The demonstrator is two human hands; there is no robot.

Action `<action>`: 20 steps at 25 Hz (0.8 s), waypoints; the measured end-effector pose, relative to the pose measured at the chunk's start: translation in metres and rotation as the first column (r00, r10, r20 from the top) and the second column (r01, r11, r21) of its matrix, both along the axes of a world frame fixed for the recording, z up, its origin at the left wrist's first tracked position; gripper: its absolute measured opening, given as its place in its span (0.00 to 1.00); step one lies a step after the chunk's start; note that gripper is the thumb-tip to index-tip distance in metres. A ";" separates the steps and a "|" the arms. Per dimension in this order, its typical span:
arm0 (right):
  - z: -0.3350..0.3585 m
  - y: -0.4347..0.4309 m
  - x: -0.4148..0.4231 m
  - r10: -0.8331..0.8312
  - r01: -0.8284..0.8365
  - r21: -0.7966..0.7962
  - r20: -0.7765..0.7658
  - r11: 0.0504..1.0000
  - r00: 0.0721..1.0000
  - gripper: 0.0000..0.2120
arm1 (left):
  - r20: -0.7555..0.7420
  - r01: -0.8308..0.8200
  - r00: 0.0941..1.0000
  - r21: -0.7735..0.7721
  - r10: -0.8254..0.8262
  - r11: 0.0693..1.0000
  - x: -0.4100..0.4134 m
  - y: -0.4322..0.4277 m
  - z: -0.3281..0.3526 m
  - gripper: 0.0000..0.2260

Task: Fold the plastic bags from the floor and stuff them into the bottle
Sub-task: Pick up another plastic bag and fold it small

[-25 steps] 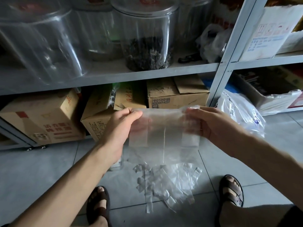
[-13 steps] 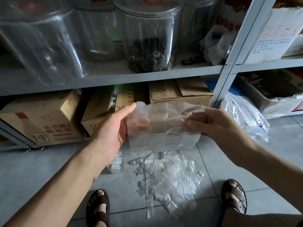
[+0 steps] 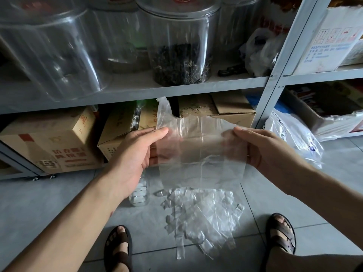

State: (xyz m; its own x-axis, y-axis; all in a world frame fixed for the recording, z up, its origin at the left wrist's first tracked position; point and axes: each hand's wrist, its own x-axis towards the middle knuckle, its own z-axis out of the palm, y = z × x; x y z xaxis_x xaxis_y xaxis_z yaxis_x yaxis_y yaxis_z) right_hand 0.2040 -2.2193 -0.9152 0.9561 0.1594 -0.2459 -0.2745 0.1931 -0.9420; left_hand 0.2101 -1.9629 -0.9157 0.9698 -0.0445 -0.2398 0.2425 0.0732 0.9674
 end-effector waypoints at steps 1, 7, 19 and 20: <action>-0.001 0.000 0.001 -0.020 0.020 0.002 -0.002 1.000 1.000 0.15 | 0.001 0.004 1.000 0.001 -0.004 1.000 0.000 0.001 -0.001 0.18; -0.007 -0.001 0.001 -0.103 0.102 0.013 0.035 0.995 0.994 0.09 | 0.060 -0.045 0.997 0.033 0.043 0.998 0.000 -0.002 -0.004 0.08; -0.010 -0.003 0.003 -0.190 0.195 -0.028 0.128 0.980 0.973 0.13 | 0.197 -0.141 0.973 0.108 0.118 0.984 -0.002 -0.009 -0.003 0.06; -0.010 -0.003 0.002 -0.182 0.187 -0.032 0.124 0.982 0.975 0.13 | 0.181 -0.133 0.977 0.104 0.113 0.986 -0.002 -0.008 -0.004 0.07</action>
State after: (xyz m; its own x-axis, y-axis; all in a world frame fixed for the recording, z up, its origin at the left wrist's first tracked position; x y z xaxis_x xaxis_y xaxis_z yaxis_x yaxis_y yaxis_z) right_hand 0.2064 -2.2221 -0.9253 0.9909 -0.0308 -0.1307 -0.1226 0.1884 -0.9744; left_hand 0.2083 -1.9712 -0.9197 0.9934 0.0954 -0.0639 0.0662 -0.0217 0.9976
